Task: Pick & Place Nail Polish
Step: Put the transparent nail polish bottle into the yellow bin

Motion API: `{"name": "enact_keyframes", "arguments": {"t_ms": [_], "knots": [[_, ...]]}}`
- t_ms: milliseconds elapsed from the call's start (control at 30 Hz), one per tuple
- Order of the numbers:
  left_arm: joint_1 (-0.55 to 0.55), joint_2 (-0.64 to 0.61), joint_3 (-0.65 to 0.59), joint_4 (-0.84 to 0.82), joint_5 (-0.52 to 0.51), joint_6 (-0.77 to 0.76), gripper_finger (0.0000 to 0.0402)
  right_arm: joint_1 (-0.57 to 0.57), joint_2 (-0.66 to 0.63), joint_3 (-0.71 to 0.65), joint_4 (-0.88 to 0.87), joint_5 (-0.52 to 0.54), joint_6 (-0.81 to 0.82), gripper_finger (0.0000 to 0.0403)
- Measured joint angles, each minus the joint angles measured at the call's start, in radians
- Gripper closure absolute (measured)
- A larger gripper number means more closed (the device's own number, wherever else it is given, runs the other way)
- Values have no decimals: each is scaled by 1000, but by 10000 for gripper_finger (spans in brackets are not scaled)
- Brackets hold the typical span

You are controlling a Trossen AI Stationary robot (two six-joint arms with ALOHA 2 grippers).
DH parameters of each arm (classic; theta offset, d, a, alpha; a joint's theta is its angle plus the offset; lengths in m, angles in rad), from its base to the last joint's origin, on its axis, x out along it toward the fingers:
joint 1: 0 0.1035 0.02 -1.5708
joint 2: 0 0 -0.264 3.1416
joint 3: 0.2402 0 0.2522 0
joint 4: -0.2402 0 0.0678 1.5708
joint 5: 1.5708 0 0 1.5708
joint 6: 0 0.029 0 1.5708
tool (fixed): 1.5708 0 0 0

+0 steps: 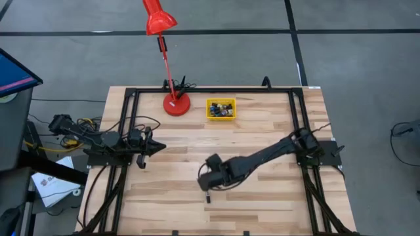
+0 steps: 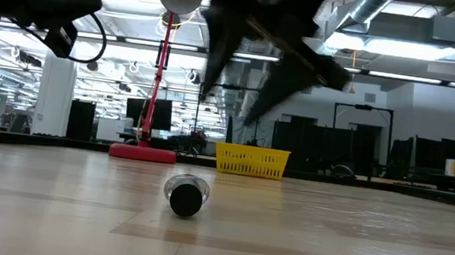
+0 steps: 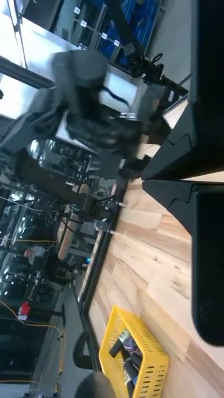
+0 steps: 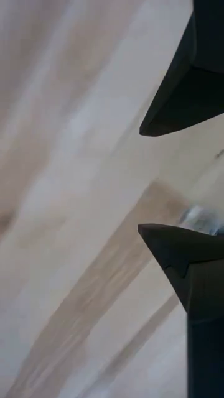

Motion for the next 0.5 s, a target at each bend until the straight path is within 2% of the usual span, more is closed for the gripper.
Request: {"name": "enact_keyframes", "arguments": {"t_ms": [200, 500], "knots": [[0, 14, 0, 9, -1, 0, 401, 43, 100, 97, -80, -57, 54, 168], [0, 31, 0, 15, -3, 0, 401, 79, 276, 371, -248, -87, 46, 168]]}}
